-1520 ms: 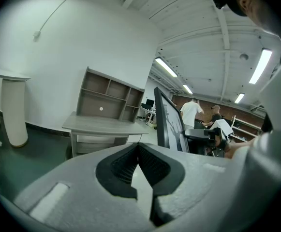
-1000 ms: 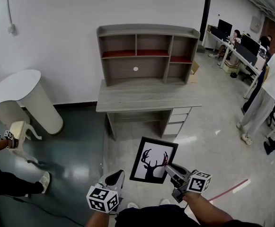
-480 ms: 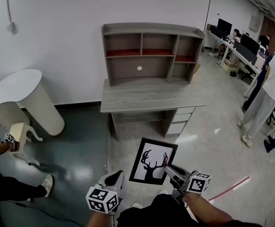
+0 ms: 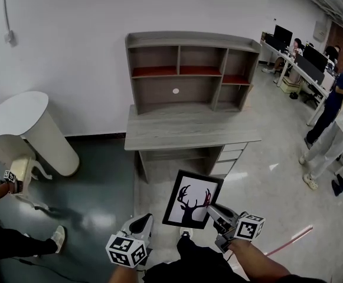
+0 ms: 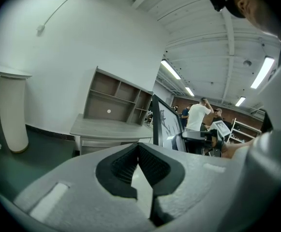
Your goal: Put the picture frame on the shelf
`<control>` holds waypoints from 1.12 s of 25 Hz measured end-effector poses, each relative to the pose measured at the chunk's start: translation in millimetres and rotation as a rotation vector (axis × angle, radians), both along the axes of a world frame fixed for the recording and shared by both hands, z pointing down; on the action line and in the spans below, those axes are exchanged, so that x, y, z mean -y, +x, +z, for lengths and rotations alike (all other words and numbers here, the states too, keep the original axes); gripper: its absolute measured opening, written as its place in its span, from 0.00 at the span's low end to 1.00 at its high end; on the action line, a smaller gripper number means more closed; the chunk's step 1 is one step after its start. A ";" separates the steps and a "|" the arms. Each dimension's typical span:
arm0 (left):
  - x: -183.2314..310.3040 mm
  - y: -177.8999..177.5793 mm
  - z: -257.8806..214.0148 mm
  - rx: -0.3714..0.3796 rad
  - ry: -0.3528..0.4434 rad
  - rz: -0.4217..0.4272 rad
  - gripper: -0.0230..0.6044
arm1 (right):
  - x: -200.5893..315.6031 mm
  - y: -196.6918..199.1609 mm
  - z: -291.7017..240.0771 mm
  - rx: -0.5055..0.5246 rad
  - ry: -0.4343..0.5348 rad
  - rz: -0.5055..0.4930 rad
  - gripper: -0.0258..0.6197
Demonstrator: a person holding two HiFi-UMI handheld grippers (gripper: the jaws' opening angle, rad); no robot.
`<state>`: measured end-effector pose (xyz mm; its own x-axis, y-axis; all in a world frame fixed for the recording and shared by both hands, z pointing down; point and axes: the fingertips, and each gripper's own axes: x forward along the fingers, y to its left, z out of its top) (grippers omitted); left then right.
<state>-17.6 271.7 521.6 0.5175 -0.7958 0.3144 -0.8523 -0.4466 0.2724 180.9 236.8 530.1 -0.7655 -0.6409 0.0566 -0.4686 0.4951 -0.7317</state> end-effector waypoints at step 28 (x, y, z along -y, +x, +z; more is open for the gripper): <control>294.3 18.0 -5.0 0.120 -0.024 -0.060 0.05 | 302.6 10.3 15.8 0.038 -0.024 -0.076 0.17</control>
<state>0.3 -22.6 516.6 0.4267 -0.8159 0.3900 -0.9044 -0.3883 0.1771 191.2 -65.8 545.9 -0.8137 -0.5798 0.0416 -0.4023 0.5100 -0.7603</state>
